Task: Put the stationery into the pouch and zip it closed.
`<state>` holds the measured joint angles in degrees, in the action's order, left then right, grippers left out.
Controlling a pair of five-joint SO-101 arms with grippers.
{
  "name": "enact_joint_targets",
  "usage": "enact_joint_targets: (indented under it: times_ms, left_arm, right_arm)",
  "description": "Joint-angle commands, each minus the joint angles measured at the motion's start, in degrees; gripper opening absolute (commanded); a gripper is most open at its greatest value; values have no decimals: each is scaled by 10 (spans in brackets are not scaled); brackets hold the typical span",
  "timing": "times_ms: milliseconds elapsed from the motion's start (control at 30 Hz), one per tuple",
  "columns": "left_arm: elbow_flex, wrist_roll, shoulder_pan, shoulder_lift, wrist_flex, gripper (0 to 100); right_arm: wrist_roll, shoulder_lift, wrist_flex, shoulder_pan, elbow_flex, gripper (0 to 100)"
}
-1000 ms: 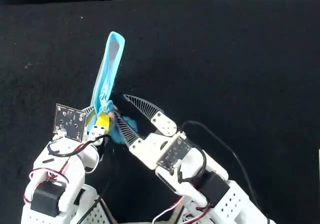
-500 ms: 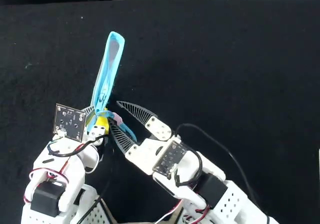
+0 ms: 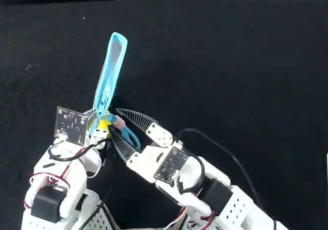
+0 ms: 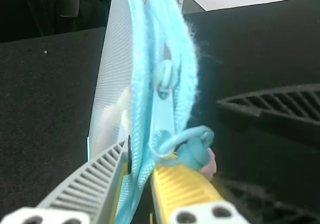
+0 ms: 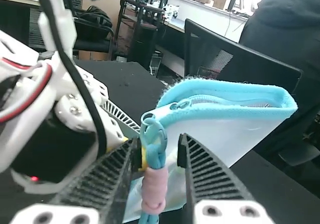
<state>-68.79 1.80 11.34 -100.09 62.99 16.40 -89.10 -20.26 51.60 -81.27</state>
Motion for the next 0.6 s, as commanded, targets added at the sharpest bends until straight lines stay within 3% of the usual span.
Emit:
enact_joint_targets:
  times_ms: [0,567]
  left_arm:
    - [18,4,46,4,25,29]
    - [27,4,13,4,19,29]
  right_arm:
    - [1,7,-1,11,9,134]
    - [1,9,-6,11,7,133]
